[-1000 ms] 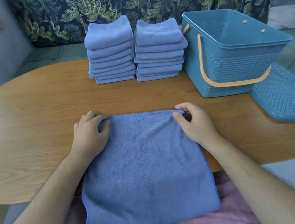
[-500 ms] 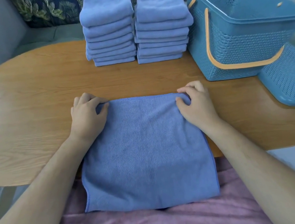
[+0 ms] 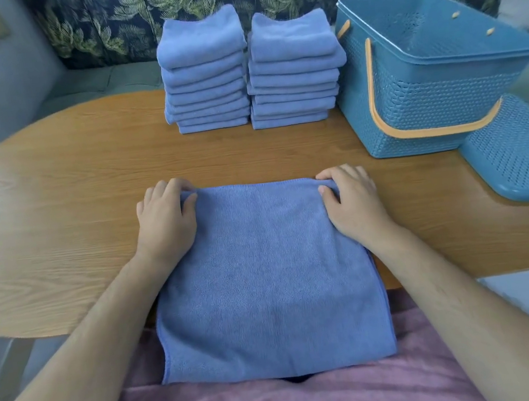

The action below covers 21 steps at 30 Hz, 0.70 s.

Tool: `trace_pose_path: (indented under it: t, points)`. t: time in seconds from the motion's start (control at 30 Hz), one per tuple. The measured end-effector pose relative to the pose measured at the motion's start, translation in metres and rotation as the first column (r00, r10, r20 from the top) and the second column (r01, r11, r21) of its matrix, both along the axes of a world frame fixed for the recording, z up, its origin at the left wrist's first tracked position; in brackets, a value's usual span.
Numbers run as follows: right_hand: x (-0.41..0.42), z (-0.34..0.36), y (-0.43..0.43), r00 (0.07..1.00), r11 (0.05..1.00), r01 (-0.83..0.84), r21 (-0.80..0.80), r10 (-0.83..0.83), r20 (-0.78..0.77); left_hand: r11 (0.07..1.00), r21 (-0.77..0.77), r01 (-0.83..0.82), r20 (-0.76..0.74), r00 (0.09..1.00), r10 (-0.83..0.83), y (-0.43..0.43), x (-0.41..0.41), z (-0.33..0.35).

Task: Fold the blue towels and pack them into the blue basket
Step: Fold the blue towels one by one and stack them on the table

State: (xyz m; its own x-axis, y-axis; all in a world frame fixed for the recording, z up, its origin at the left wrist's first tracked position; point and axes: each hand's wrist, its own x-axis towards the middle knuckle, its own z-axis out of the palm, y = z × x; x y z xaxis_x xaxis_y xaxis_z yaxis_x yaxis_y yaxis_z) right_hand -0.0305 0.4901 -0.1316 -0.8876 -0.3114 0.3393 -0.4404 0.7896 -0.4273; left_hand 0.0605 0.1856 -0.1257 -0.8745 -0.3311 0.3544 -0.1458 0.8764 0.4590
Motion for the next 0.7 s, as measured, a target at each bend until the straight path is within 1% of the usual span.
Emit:
trace_pose_path:
  t: [0.07,0.13,0.27,0.37,0.43,0.53,0.6,0.7]
  points:
    - [0.0,-0.002,0.0,1.0,1.0,0.019,0.02,-0.019,-0.023,1.0,0.004,-0.007,0.021,1.0,0.007,-0.001,-0.001,-0.001]
    - [0.001,-0.001,0.0,0.998,1.0,0.015,-0.012,-0.015,-0.057,1.0,0.013,0.003,0.017,1.0,-0.004,-0.001,-0.002,-0.002]
    - [0.004,0.003,-0.001,0.995,0.986,-0.056,-0.154,0.042,-0.089,0.998,0.058,0.031,-0.048,0.998,-0.029,0.0,-0.001,0.0]
    - [0.007,0.008,0.0,0.995,0.949,-0.094,-0.3,0.08,-0.058,0.994,0.089,0.065,-0.085,0.995,-0.057,0.001,0.001,0.002]
    - [0.005,0.008,0.003,0.997,0.921,-0.078,-0.381,0.074,-0.025,0.984,0.156,0.087,-0.11,0.991,-0.07,-0.001,0.002,0.003]
    - [-0.001,0.004,0.007,0.998,0.887,-0.019,-0.461,0.046,0.048,0.951,0.287,0.118,-0.174,0.982,-0.069,-0.005,0.003,0.007]
    - [-0.003,0.002,0.007,0.997,0.874,-0.001,-0.486,0.038,0.065,0.927,0.36,0.107,-0.19,0.981,-0.039,-0.006,0.005,0.009]
    - [-0.002,0.002,0.006,0.996,0.855,0.014,-0.519,0.036,0.086,0.856,0.513,0.062,-0.173,0.984,0.032,-0.008,0.007,0.012]
